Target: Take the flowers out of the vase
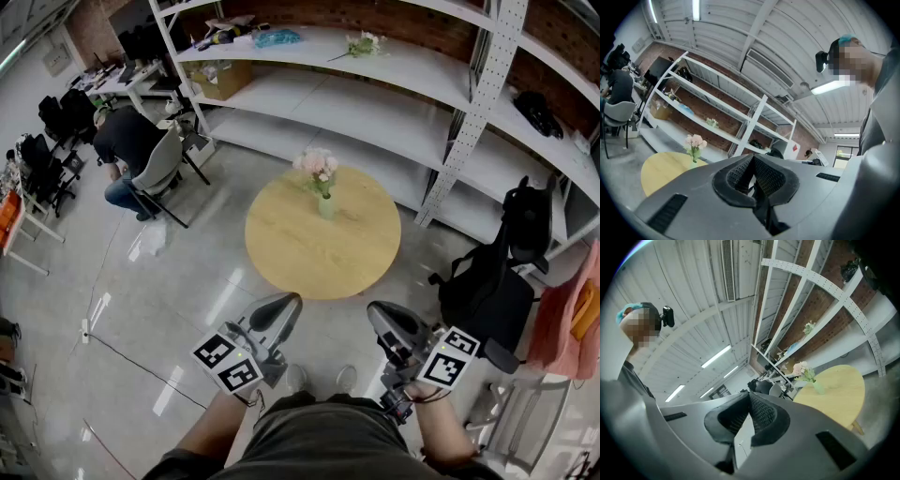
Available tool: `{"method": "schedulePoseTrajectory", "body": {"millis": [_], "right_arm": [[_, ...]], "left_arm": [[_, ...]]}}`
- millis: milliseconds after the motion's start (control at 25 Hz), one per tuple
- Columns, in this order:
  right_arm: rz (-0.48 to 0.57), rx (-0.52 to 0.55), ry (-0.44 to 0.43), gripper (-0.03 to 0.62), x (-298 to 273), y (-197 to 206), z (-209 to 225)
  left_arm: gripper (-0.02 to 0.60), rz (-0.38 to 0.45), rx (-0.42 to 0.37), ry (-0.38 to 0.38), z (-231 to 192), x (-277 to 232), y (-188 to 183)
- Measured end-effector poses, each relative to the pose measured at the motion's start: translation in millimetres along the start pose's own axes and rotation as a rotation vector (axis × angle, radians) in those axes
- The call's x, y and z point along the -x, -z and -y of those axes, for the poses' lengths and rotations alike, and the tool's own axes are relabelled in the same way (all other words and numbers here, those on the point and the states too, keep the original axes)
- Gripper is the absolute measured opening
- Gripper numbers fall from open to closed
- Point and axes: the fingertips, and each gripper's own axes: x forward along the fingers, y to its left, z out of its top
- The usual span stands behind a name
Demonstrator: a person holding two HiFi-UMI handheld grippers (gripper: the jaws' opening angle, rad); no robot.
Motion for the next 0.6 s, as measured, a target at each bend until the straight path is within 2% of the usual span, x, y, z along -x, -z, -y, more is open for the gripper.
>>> {"method": "schedulePoseTrajectory", "body": {"millis": [600], "right_arm": [[0.015, -0.014, 0.000, 0.016, 0.0, -5.2, 4.4]], "left_arm": [[0.009, 0.002, 0.006, 0.011, -0.6, -8.6, 0.8]]}}
